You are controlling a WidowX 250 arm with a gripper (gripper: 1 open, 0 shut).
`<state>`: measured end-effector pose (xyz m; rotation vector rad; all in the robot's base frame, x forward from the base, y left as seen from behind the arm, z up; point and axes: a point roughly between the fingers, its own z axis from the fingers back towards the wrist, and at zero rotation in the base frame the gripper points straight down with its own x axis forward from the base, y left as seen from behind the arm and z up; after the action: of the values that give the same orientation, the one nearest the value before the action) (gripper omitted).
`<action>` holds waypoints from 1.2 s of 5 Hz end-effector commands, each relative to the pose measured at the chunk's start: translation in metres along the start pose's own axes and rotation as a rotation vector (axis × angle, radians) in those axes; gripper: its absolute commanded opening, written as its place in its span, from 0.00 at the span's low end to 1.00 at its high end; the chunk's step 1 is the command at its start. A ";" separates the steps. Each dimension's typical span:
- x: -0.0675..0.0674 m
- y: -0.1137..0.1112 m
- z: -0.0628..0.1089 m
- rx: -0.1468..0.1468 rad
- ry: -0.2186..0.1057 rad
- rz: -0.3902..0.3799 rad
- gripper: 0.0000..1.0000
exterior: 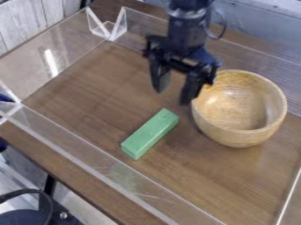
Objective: Put the green block in the brown bowl
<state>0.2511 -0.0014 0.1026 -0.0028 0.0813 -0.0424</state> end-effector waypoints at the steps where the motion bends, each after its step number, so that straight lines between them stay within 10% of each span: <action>1: -0.007 0.014 -0.003 0.009 -0.081 0.007 0.00; 2: -0.014 0.029 -0.019 0.017 -0.111 0.008 0.00; 6: -0.023 0.082 -0.065 0.013 0.001 -0.033 0.00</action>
<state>0.2174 0.0763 0.0297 -0.0098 0.1235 -0.0784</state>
